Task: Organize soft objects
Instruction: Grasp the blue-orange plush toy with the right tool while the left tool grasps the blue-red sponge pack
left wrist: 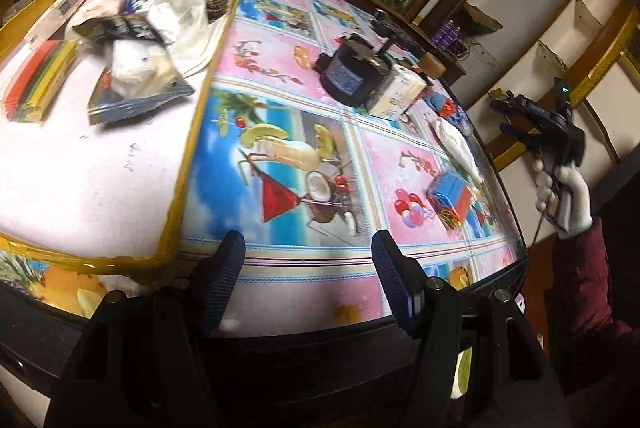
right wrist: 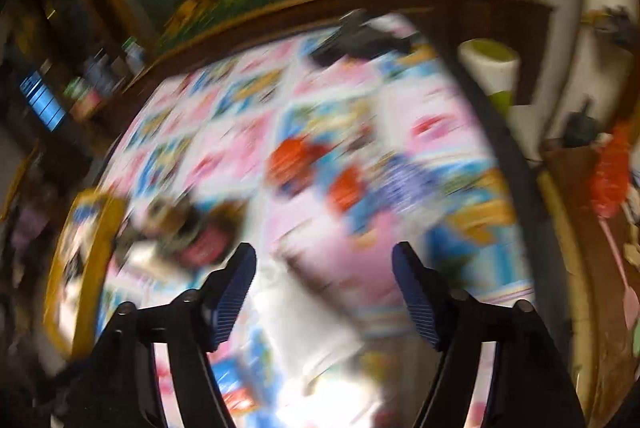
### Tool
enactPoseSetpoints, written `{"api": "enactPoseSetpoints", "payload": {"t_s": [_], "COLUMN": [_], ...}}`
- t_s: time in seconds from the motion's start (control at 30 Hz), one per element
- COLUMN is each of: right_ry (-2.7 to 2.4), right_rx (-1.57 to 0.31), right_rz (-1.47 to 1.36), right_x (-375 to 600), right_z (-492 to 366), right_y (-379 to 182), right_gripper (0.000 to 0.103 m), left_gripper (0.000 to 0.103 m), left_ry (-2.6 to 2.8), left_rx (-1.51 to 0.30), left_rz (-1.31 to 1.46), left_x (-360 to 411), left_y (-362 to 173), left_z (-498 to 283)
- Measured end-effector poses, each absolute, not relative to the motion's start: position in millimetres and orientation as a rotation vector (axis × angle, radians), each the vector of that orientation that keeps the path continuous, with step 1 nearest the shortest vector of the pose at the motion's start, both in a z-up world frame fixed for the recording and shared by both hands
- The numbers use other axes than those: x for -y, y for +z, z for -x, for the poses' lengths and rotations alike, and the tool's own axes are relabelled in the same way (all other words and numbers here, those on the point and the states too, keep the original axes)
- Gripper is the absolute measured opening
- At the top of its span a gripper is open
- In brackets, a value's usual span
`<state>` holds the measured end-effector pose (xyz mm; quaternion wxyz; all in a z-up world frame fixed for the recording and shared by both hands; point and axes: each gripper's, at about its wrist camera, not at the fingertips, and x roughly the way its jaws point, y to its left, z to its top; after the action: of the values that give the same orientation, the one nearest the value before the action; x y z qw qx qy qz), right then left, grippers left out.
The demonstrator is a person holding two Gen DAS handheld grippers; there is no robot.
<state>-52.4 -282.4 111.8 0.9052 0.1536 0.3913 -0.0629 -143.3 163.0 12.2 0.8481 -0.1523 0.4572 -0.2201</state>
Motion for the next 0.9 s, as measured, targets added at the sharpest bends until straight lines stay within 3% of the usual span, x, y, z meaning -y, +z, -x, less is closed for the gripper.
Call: {"api": "enactPoseSetpoints", "payload": {"t_s": [0.23,0.47,0.53,0.57,0.6,0.9], "right_ry": [-0.111,-0.025,-0.059,-0.065,-0.08,0.066], "right_rx": [-0.808,-0.886,-0.926,-0.951,-0.915,-0.82], "right_rz": [-0.362,-0.181,-0.161,-0.164,-0.158,-0.467], "right_x": [299,254,250,251,251,280], "right_z": [17,-53,-70,-76,-75,-11], "right_y": [84,42,25,16,15,-1], "right_gripper": [0.071,0.065,0.055,0.037,0.031,0.029], "left_gripper": [0.065,0.065,0.065,0.065,0.065,0.065], "left_ry": [-0.543,-0.57,-0.58,-0.586,-0.598,-0.764], "left_rx": [-0.944,-0.953,-0.94,-0.933,-0.926,-0.96], "left_rz": [0.216,0.127,0.075,0.052,0.028,-0.19], "left_x": [-130,-94,-80,-73,-65,26], "left_y": [27,42,50,53,56,38], "left_z": [148,144,142,142,140,113]}}
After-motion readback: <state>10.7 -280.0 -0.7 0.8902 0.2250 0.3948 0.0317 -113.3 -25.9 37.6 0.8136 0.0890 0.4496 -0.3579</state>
